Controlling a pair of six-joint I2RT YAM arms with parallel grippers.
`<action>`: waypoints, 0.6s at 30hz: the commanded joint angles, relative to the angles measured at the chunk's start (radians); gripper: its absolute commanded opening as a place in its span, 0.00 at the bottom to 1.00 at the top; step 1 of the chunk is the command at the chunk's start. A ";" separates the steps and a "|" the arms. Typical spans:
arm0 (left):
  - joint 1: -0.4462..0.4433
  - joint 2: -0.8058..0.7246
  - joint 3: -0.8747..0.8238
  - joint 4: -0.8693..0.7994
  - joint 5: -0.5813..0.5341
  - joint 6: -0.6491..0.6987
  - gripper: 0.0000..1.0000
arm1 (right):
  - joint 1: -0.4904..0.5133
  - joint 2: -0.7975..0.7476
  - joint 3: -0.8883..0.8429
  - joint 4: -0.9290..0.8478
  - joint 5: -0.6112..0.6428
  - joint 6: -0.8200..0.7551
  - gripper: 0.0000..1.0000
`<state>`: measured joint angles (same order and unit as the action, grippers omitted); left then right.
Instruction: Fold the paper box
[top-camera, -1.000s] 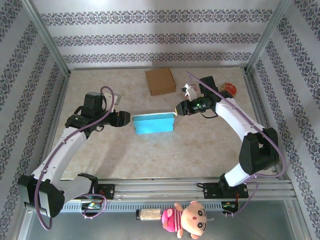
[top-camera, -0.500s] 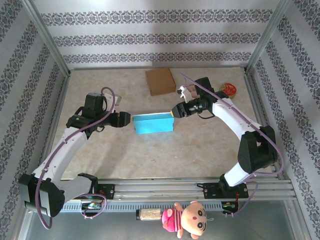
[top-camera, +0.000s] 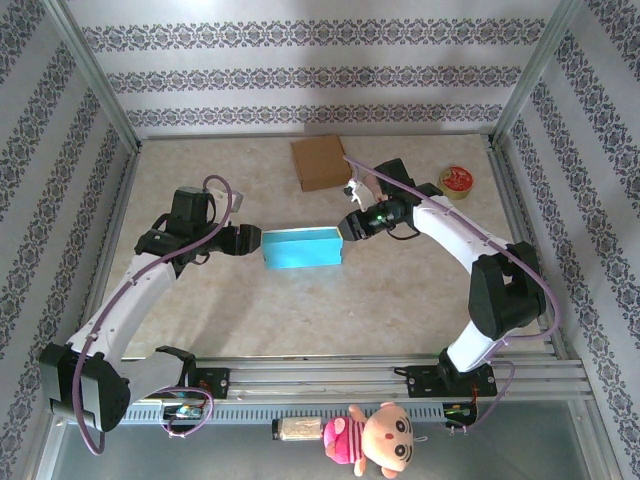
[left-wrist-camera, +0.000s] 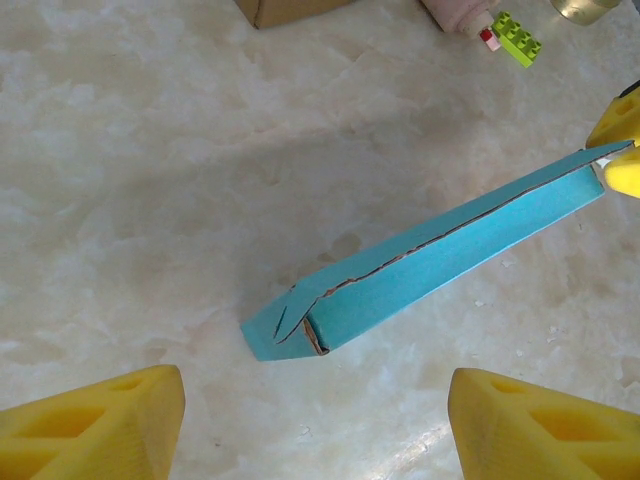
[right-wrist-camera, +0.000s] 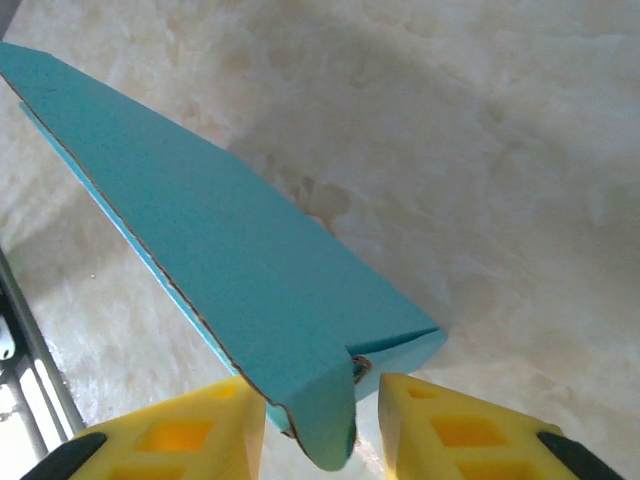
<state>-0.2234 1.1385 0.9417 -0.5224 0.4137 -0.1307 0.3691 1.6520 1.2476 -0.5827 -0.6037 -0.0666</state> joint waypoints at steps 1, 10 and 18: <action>-0.013 0.011 -0.009 0.039 -0.008 0.006 0.70 | 0.001 -0.021 0.027 -0.006 0.042 -0.022 0.37; -0.013 0.013 -0.011 0.035 -0.010 0.004 0.70 | 0.013 -0.025 0.057 -0.026 0.054 -0.032 0.34; -0.013 0.011 -0.010 0.035 -0.013 0.003 0.71 | 0.019 -0.015 0.076 -0.034 0.044 -0.034 0.26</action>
<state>-0.2234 1.1530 0.9405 -0.5114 0.4137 -0.1307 0.3779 1.6520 1.2976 -0.5980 -0.5613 -0.0875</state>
